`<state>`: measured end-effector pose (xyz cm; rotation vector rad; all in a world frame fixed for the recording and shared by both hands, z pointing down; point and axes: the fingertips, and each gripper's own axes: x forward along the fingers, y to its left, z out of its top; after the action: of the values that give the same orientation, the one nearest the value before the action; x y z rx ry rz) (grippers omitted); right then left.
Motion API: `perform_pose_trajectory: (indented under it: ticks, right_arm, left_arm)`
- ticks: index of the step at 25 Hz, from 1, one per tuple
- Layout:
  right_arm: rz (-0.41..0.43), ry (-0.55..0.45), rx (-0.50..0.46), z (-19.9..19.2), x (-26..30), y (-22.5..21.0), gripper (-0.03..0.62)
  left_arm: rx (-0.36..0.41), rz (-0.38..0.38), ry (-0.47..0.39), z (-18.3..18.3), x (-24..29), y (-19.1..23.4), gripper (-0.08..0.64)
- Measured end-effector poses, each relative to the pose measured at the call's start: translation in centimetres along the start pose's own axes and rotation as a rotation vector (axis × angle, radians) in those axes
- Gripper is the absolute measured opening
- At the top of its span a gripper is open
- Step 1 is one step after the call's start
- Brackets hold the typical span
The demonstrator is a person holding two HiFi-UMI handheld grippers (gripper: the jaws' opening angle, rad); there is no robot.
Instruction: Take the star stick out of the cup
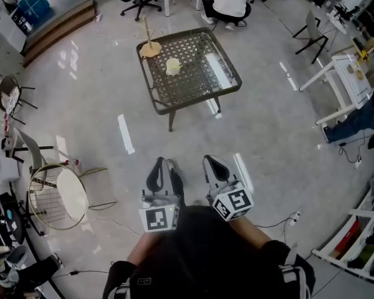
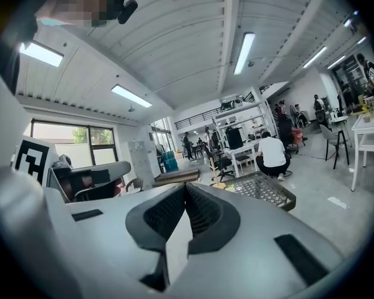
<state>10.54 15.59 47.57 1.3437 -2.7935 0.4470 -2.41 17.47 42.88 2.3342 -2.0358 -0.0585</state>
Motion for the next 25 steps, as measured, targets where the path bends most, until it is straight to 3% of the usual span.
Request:
perform_pose_trajectory:
  ticks: [8,17,25]
  right_arm:
    - [-0.054,0.02,0.0,3.0,11.9,-3.0,0.009]
    - [-0.097,0.05,0.0,3.4,23.3,-5.3,0.009]
    - [-0.116,0.072,0.04,3.3,30.4,-9.8,0.009]
  left_arm:
    - [-0.027,-0.046,-0.04,3.2,10.3,6.2,0.017]
    - [-0.059,-0.071,-0.021,2.6,17.6,12.4,0.017]
    - [-0.068,-0.065,0.003,1.7,23.8,14.4,0.017]
